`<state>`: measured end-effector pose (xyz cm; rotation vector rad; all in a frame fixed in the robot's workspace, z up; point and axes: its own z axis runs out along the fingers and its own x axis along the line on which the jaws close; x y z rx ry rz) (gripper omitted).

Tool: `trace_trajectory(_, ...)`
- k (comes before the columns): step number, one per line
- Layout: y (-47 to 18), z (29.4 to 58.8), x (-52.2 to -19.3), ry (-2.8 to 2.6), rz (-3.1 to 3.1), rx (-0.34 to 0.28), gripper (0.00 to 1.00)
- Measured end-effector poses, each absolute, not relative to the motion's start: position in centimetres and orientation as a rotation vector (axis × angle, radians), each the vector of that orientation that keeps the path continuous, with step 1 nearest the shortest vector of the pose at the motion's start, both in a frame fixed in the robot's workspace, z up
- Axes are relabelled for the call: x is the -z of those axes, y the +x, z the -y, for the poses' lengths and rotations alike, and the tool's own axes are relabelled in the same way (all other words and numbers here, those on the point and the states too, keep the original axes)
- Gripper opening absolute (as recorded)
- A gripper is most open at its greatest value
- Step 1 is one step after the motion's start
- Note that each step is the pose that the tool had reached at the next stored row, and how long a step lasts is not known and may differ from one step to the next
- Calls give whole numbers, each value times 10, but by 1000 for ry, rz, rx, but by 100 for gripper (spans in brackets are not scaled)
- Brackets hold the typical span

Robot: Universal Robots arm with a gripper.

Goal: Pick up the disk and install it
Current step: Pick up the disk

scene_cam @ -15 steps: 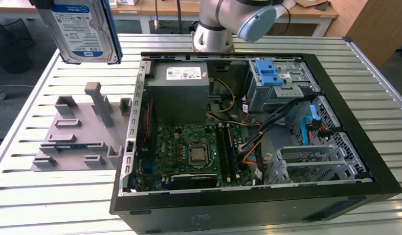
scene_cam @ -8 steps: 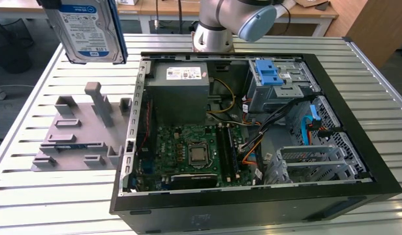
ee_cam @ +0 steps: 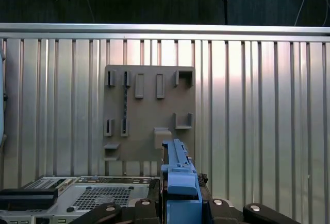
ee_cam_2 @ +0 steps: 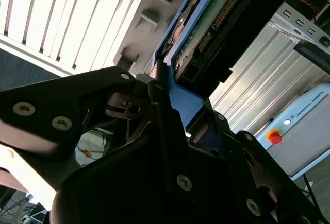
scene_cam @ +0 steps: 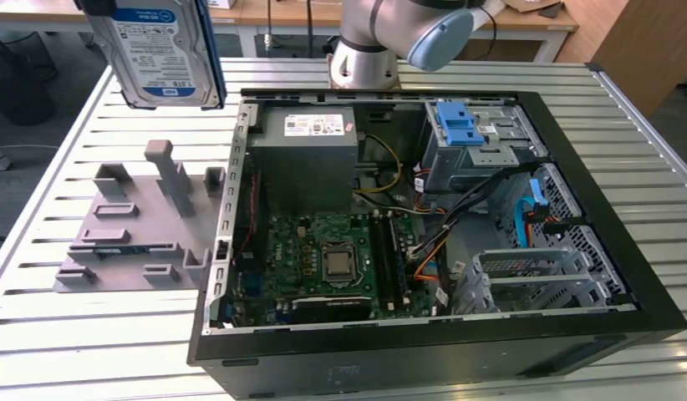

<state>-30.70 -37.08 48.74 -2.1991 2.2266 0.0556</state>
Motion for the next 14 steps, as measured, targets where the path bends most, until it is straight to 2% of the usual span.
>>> trace_trajectory(14, -289, 371, -487, -2199, -2227, -56, 36)
